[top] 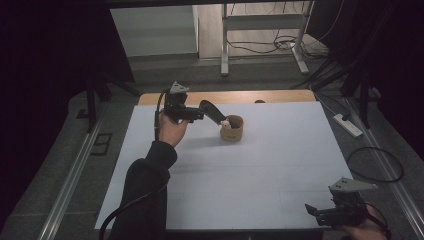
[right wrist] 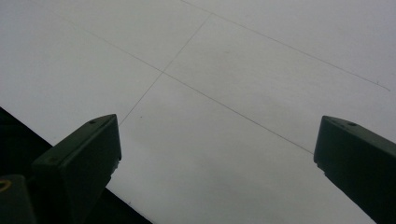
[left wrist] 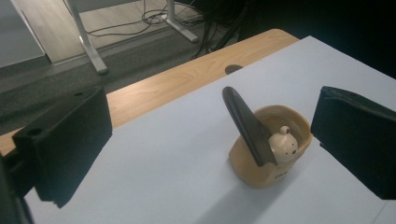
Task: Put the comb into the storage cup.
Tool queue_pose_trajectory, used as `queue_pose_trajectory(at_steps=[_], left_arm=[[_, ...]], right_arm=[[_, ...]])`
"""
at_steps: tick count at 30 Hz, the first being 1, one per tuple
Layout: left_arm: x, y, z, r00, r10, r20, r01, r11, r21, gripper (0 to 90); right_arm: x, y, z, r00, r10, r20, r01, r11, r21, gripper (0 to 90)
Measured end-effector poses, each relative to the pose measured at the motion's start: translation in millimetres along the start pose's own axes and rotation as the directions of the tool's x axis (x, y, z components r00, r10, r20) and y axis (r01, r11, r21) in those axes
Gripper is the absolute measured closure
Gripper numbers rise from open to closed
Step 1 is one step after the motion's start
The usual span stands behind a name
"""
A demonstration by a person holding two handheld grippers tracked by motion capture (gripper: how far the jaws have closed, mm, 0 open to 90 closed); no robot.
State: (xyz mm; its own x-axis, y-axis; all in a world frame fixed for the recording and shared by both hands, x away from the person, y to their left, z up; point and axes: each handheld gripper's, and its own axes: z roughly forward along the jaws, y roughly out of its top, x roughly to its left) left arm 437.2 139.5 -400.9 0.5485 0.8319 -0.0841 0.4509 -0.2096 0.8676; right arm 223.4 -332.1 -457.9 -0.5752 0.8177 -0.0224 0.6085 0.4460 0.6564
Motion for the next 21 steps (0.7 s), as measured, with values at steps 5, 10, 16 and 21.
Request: queue_pose_trajectory(at_steps=[5,10,16,21], left_arm=[[-2.4,-1.4,-3.5,0.9999,0.002,0.011,-0.002,1.0,-0.006,0.0],[-3.9,-3.9,-7.0,0.9995,0.005,0.03,-0.004,0.9998,-0.019,0.0],[-4.8,-6.2,-13.4,0.9993,0.011,0.036,-0.01,0.9992,-0.038,0.0],[-3.5,-9.2,-18.9,0.9973,0.029,0.068,-0.024,0.9977,-0.063,0.3]], right_arm=[[0.1,-0.1,0.0,1.0,-0.001,0.001,0.001,1.0,0.0,0.7],[0.3,-0.1,-0.1,1.0,-0.002,0.001,0.002,1.0,0.0,0.7],[0.5,-0.1,-0.1,1.0,-0.002,0.001,0.002,1.0,0.001,0.7],[0.6,-0.2,-0.2,1.0,-0.002,0.001,0.002,1.0,0.001,0.6]])
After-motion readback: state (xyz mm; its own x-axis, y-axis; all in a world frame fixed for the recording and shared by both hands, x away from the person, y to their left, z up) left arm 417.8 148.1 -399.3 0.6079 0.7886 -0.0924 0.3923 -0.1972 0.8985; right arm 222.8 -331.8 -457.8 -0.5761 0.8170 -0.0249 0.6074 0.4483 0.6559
